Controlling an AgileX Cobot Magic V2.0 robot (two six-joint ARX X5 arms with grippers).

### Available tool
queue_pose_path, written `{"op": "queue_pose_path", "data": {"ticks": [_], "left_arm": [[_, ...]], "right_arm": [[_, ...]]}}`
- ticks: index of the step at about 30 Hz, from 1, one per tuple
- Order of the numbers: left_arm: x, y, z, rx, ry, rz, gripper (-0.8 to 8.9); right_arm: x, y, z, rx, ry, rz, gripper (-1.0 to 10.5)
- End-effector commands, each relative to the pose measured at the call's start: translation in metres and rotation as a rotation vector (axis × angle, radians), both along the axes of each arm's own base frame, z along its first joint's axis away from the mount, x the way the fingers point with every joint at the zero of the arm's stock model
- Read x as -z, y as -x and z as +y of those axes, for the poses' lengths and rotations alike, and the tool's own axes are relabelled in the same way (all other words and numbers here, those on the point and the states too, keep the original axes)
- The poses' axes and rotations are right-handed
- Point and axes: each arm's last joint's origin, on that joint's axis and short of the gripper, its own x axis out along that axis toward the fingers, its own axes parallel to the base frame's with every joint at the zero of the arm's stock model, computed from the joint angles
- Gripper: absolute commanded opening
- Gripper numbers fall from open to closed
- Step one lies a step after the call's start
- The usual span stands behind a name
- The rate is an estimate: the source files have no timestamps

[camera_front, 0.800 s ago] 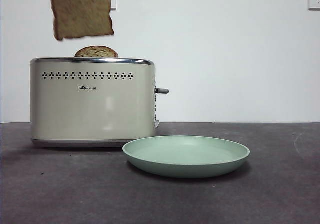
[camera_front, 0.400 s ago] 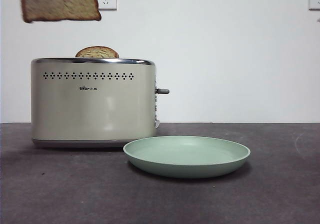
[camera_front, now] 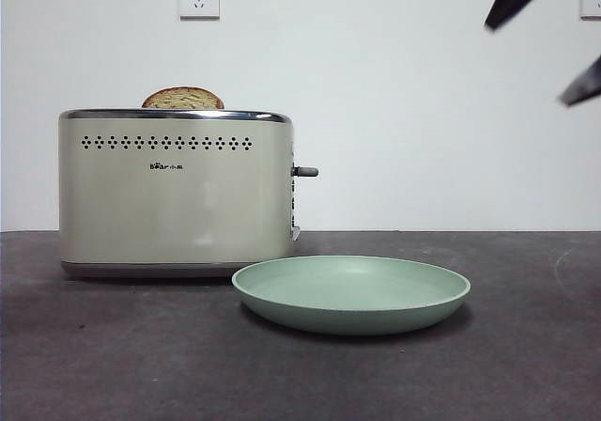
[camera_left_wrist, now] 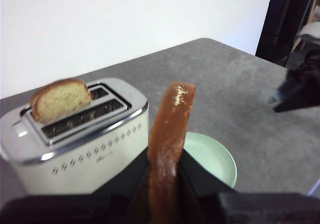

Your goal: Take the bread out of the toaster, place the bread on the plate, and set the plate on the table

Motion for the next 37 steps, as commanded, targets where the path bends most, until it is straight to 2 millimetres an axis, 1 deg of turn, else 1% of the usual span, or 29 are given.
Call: {"op": "queue_pose_path", "data": {"ticks": [1, 4, 7, 12, 14, 17, 21, 23, 24, 29, 30, 33, 37], "left_arm": [[0.001, 0.016, 0.003, -0.011, 0.006, -0.001, -0.07], [0.004, 0.027, 0.005, -0.012, 0.017, 0.022, -0.07], [0.007, 0.033, 0.005, 0.008, 0.029, 0.057, -0.07], [0.009, 0.035, 0.003, 0.088, 0.065, 0.098, -0.08], [0.009, 0.035, 0.003, 0.088, 0.066, 0.099, -0.08], [0.009, 0.035, 0.003, 0.088, 0.068, 0.102, -0.08], [0.009, 0.035, 0.003, 0.085, 0.08, 0.111, -0.08], [0.009, 0.035, 0.003, 0.085, 0.079, 0.111, -0.08], [0.009, 0.035, 0.003, 0.085, 0.079, 0.111, -0.08], [0.009, 0.035, 0.003, 0.084, 0.079, 0.111, -0.08], [0.009, 0.035, 0.003, 0.084, 0.08, 0.112, -0.08], [0.009, 0.035, 0.003, 0.084, 0.081, 0.113, -0.08], [0.009, 0.035, 0.003, 0.083, 0.084, 0.116, -0.08]], "right_arm": [[0.01, -0.014, 0.003, 0.022, -0.006, 0.047, 6.1], [0.024, -0.031, 0.006, 0.022, 0.001, 0.085, 5.3], [0.039, -0.046, 0.011, 0.022, 0.005, 0.133, 5.2], [0.069, -0.067, 0.019, 0.017, 0.024, 0.222, 5.2], [0.082, -0.074, 0.023, 0.008, 0.032, 0.253, 5.2], [0.099, -0.082, 0.029, 0.003, 0.042, 0.295, 4.6], [0.116, -0.09, 0.032, 0.013, 0.05, 0.333, 4.6], [0.122, -0.093, 0.034, 0.015, 0.059, 0.341, 4.6], [0.124, -0.093, 0.034, 0.017, 0.064, 0.344, 4.4], [0.13, -0.097, 0.037, 0.011, 0.064, 0.334, 2.1], [0.13, -0.098, 0.038, 0.01, 0.063, 0.327, 1.8], [0.13, -0.099, 0.039, 0.011, 0.059, 0.314, 1.2], [0.132, -0.1, 0.039, 0.012, 0.058, 0.312, 1.2]]}}
